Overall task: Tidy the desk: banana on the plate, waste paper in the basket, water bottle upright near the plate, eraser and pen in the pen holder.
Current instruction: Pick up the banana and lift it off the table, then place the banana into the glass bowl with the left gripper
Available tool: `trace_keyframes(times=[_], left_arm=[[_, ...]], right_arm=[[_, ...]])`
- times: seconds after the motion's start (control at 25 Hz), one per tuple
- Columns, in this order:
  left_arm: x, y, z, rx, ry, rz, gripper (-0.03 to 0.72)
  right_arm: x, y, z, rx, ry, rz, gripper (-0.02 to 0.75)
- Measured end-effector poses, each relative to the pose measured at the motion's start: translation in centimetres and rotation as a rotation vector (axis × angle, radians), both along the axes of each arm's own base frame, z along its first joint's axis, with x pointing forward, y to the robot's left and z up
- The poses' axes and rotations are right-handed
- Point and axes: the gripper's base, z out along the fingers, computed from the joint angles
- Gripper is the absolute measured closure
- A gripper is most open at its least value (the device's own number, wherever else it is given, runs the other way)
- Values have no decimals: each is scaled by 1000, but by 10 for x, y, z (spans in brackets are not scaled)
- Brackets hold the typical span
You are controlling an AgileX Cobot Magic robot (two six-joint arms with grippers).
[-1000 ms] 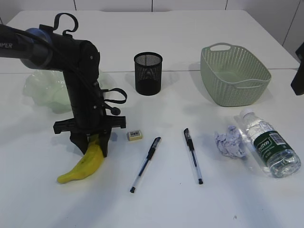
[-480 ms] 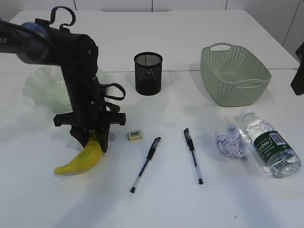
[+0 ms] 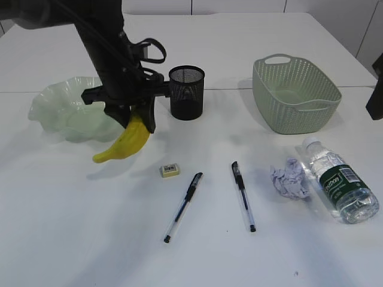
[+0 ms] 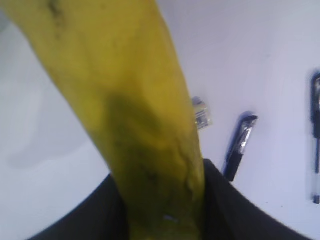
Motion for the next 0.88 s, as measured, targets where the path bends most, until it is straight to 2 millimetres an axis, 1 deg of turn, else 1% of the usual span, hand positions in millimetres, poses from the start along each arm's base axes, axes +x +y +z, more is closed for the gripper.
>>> trace_keyframes(times=[0.08, 0.2, 0.44, 0.6, 0.88], left_arm=[[4, -3, 15, -28, -40, -2, 442], [8, -5, 29, -47, -80, -8, 442], [11, -5, 41, -29, -135, -65, 443], [16, 5, 41, 90, -194, -85, 443], [27, 26, 44, 346, -309, -117, 444]], right_arm=[[0, 0, 0, 0, 0, 0, 320], [0, 0, 0, 0, 0, 0, 321], [0, 0, 0, 0, 0, 0, 321], [0, 0, 0, 0, 0, 0, 322], [0, 0, 0, 0, 0, 0, 325]])
